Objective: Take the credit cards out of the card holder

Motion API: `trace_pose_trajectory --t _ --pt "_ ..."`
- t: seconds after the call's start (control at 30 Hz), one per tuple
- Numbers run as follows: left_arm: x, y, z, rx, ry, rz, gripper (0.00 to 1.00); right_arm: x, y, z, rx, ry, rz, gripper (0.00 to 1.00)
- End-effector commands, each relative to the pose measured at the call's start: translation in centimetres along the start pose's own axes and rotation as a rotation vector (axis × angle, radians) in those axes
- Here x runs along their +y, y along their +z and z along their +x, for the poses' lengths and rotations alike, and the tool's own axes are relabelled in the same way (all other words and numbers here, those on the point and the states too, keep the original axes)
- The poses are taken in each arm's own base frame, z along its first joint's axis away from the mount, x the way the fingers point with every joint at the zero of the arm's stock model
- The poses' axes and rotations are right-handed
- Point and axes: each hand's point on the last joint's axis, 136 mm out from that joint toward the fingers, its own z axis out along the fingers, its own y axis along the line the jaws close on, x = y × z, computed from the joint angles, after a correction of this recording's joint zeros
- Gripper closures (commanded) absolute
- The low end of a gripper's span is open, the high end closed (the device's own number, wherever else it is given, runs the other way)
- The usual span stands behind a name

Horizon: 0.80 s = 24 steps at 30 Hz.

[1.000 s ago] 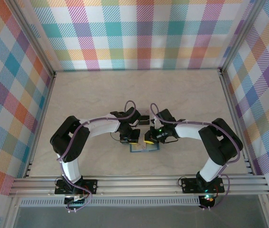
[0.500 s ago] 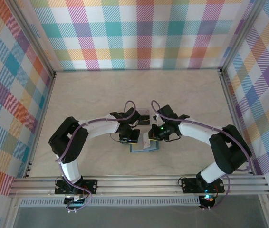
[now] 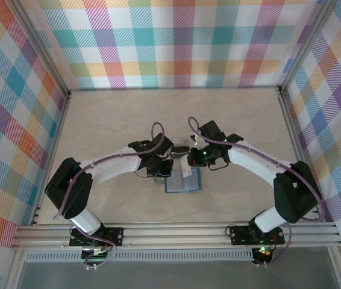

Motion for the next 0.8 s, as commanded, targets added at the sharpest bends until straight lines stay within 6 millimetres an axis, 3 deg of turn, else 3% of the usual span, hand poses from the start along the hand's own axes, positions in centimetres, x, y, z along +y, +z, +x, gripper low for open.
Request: trace_pose_trajectory --t 0.0,0.17,0.3,0.4,0.77 --pt "1.5 -0.1 0.4 -0.018 -0.010 -0.035 1.00 0.7 -1.0 -1.9 0.004 -0.242 0.027 1.00" --pt "2.5 0.2 1.1 -0.006 -0.024 -0.034 0.98 1.6 -2.0 -4.4 0.036 -0.613 0.052 1.00" --pt "2.3 -0.2 1.2 -0.032 -0.046 0.029 0.91 1.4 -2.4 -5.4 0.101 -0.859 0.086 1.00" --pt "3.5 -0.4 1.4 -0.031 -0.088 0.013 0.89 1.4 -2.5 -5.9 0.150 -1.028 0.091 1.00" --pt "5.8 -0.8 2.5 -0.027 -0.158 -0.001 0.86 -1.2 -0.7 -9.9 0.300 -1.294 0.222 1.00"
